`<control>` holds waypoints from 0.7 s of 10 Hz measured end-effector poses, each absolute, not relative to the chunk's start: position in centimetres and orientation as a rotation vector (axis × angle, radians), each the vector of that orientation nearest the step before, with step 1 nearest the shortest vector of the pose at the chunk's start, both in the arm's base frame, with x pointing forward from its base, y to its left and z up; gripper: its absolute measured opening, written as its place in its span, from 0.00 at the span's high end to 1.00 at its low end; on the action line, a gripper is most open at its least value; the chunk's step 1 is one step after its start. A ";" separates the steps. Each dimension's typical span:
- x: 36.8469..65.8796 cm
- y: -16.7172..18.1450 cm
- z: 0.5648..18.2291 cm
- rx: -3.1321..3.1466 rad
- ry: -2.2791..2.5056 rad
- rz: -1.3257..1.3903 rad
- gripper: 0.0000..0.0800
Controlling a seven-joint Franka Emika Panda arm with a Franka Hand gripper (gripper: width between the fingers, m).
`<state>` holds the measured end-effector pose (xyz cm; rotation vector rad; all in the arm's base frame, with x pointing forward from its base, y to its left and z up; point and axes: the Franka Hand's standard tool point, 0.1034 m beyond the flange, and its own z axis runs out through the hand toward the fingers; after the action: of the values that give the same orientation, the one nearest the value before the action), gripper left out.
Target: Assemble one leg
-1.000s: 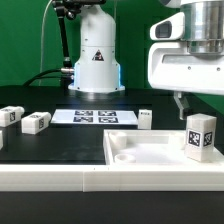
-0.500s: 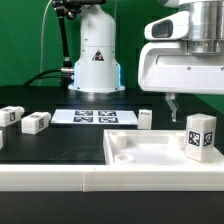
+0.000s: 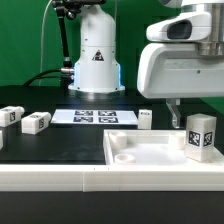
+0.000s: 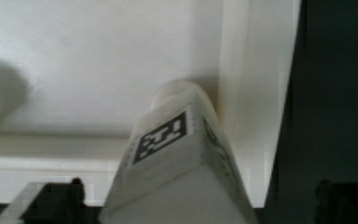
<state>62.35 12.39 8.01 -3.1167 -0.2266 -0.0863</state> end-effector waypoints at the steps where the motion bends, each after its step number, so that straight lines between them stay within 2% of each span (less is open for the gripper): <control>1: 62.4 12.4 8.0 -3.117 -0.339 -0.089 0.19; 5: 62.3 12.5 7.9 -3.101 -0.579 -0.107 0.19; 7: 62.3 12.5 7.8 -3.101 -0.579 -0.107 0.50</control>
Offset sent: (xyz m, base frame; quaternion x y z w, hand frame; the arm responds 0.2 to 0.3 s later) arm -0.0084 0.0011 -0.0010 -0.0030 0.0040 -0.1451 0.9894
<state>62.31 12.48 7.84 -3.1012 -0.5787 -0.1070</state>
